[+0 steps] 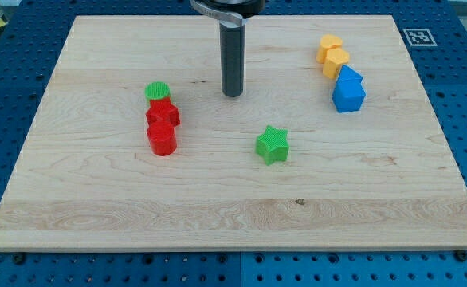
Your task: Move the green star right to the red star
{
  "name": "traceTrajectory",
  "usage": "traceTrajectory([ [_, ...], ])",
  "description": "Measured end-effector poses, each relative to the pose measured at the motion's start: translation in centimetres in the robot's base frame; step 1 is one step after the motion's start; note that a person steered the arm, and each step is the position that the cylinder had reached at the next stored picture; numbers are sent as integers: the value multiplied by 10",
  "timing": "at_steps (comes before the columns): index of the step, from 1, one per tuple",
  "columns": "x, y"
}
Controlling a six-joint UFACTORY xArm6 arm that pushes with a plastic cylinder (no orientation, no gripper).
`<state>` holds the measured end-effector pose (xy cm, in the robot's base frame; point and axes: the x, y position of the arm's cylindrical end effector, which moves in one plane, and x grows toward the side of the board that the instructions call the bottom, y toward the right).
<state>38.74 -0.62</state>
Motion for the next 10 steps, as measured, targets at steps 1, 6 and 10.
traceTrajectory([
  [1, 12, 2],
  [6, 55, 44],
  [10, 66, 67],
])
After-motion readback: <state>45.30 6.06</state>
